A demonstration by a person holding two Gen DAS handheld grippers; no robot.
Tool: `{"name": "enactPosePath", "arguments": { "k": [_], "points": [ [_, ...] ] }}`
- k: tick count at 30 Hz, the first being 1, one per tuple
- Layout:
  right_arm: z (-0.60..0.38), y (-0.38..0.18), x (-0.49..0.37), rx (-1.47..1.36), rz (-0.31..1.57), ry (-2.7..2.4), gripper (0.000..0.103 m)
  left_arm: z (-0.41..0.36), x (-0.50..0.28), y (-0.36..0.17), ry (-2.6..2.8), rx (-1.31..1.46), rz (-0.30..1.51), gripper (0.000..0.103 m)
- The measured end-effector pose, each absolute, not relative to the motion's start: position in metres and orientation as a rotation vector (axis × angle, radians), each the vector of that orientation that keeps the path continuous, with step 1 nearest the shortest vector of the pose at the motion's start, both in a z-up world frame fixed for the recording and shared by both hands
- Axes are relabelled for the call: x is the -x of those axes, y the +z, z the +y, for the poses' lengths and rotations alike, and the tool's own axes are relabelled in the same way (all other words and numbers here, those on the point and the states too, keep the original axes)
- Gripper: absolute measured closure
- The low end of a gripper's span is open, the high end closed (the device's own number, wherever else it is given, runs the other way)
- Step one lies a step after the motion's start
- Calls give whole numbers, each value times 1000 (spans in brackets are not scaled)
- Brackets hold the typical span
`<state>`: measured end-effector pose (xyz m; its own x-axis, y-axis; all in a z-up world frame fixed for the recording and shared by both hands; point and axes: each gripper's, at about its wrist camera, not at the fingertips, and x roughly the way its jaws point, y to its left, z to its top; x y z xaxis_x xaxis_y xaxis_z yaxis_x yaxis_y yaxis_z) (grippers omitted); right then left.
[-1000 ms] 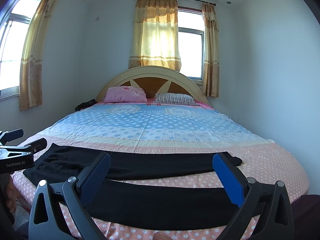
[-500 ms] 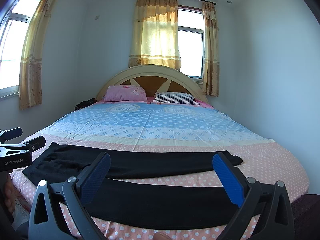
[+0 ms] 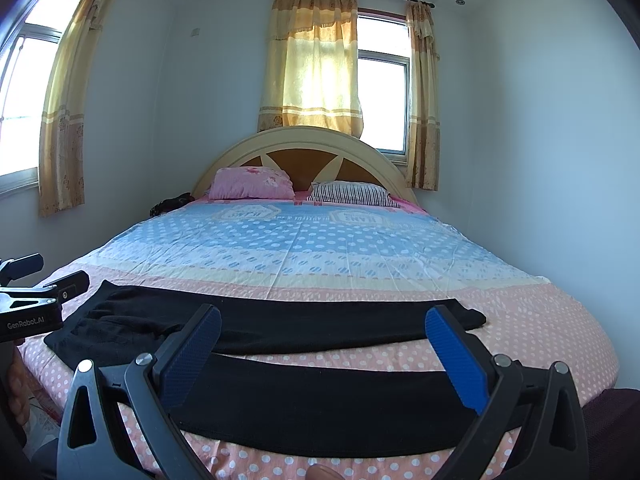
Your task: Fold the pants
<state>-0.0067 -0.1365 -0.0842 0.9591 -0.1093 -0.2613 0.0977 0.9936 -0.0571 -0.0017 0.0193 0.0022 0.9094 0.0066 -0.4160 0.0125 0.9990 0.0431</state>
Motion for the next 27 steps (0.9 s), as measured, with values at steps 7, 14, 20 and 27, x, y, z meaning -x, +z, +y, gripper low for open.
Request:
{"name": "enactPosePath", "arguments": {
  "k": [7,14,20,27],
  "points": [
    [-136,-85,5,49,275,-103,1,20,2,1,-2,-44,432,0],
    [-135,-87,4,51,280,-103,1,20,0,-2,-2,-43,439,0],
    [-135,-93,-1,54,298,-99,1,21,-5,-9,1,-43,456,0],
    [-139,-113,-16,47,360,-43,1,28,-26,-28,-31,-55,495,0]
  ]
}}
